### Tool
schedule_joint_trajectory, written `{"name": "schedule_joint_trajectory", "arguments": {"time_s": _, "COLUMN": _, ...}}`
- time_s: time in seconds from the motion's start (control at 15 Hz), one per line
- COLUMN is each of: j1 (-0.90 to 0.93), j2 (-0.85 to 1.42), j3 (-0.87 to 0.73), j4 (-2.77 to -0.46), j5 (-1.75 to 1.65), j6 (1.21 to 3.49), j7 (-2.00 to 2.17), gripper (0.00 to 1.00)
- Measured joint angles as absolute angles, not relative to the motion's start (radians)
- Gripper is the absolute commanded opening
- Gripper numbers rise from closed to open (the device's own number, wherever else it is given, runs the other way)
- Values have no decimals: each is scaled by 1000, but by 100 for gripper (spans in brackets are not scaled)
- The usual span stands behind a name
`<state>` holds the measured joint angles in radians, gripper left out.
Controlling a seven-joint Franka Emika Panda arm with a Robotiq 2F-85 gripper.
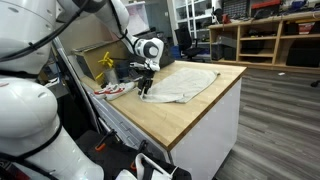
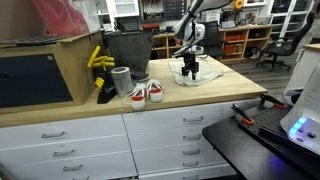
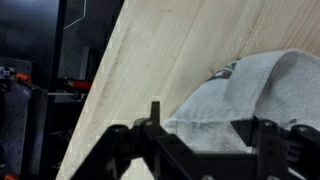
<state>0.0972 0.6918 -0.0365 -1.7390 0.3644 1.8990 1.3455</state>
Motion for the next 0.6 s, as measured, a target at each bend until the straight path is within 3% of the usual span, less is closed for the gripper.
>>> {"name": "schedule_joint_trajectory", "arguments": {"time_s": 0.33, "j1": 94, "j2": 692, "j3": -37, "j4": -1738, "j5": 379, "j6": 1912, "j7": 1348, "gripper": 5}}
{"name": "schedule_joint_trajectory", "arguments": {"time_s": 0.6, "j1": 93, "j2": 688, "j3": -37, "j4": -1736, "j5": 384, "j6": 1918, "j7": 1365, "gripper": 0}}
